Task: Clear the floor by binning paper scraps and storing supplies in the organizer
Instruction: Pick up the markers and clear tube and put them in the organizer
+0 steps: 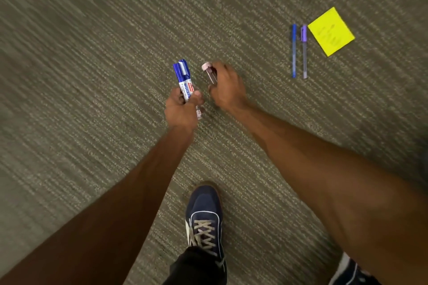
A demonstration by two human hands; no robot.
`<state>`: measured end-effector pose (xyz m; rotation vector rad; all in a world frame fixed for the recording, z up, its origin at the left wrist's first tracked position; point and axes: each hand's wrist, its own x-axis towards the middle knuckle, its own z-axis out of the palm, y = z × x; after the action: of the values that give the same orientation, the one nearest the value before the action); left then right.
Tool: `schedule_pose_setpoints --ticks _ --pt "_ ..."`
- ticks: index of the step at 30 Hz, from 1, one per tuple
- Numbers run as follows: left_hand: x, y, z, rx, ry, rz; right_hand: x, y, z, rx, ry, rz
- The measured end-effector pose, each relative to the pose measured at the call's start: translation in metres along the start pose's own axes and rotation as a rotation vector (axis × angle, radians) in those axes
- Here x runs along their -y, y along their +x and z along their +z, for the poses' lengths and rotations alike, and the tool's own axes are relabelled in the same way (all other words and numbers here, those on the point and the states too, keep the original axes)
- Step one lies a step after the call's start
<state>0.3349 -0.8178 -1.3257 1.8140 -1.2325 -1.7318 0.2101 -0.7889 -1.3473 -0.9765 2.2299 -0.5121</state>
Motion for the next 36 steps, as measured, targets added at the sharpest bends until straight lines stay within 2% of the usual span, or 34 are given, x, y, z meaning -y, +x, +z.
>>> schedule_pose_setpoints --ticks 6,17,26,36 --pt "-0.046 -0.044 -0.005 0.042 0.053 0.021 0.017 -0.026 -0.063 -0.026 0.392 0.18" --pt "-0.193 -0.173 0.016 0.311 0.088 0.085 0.072 -0.14 -0.252 -0.133 0.837 0.251" --pt "-0.31 -0.283 0.031 0.566 0.175 0.17 0.125 -0.237 -0.386 -0.265 0.973 0.186" --pt "-0.428 -0.417 0.03 0.718 0.22 0.196 0.187 -0.349 -0.519 -0.47 0.977 0.18"
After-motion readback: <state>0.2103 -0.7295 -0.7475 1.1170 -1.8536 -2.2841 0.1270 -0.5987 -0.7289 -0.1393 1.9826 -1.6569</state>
